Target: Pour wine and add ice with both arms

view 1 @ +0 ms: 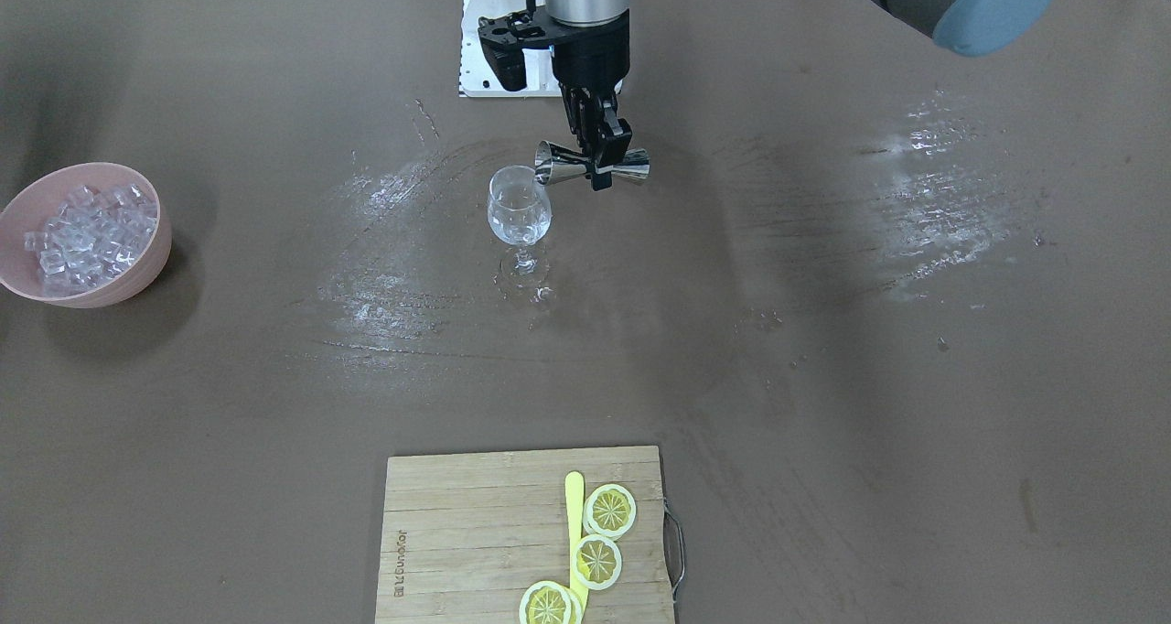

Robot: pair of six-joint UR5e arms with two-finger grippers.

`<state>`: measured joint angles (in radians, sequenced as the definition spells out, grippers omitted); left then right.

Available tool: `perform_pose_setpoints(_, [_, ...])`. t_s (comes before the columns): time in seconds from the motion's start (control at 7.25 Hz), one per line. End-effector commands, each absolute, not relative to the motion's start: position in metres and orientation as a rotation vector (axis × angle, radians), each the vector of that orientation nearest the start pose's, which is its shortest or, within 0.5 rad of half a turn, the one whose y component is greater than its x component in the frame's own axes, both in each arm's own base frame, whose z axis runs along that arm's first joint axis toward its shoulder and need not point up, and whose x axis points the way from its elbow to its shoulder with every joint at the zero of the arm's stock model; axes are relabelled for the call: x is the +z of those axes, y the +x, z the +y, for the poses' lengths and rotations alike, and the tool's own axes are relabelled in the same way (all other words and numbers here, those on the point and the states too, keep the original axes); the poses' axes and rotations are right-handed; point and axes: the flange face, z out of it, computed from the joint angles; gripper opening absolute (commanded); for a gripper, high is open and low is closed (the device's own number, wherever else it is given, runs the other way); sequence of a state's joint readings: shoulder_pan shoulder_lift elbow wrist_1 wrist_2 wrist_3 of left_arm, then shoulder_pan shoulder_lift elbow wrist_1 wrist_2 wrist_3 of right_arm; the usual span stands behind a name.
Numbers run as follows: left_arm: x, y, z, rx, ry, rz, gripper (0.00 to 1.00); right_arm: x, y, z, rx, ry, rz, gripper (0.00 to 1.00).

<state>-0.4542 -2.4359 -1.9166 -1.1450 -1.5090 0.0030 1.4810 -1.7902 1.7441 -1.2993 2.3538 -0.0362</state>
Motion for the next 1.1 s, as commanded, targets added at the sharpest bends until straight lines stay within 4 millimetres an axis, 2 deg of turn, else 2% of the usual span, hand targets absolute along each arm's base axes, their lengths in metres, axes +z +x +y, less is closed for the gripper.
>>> perform_pose_setpoints(0.0, [0.063,0.483,-0.384,1.041,0.730,0.355,0.00,0.644,0.026,-0.416,-0.207,0.189,-0.786,1.00])
perform_pose_setpoints(0.14, [0.055,0.484,-0.381,1.047,0.724,0.353,0.00,0.644,0.025,-0.416,-0.207,0.189,-0.787,1.00])
perform_pose_setpoints(0.96, [0.053,0.486,-0.383,1.060,0.695,0.266,0.00,0.643,0.025,-0.416,-0.206,0.189,-0.798,1.00])
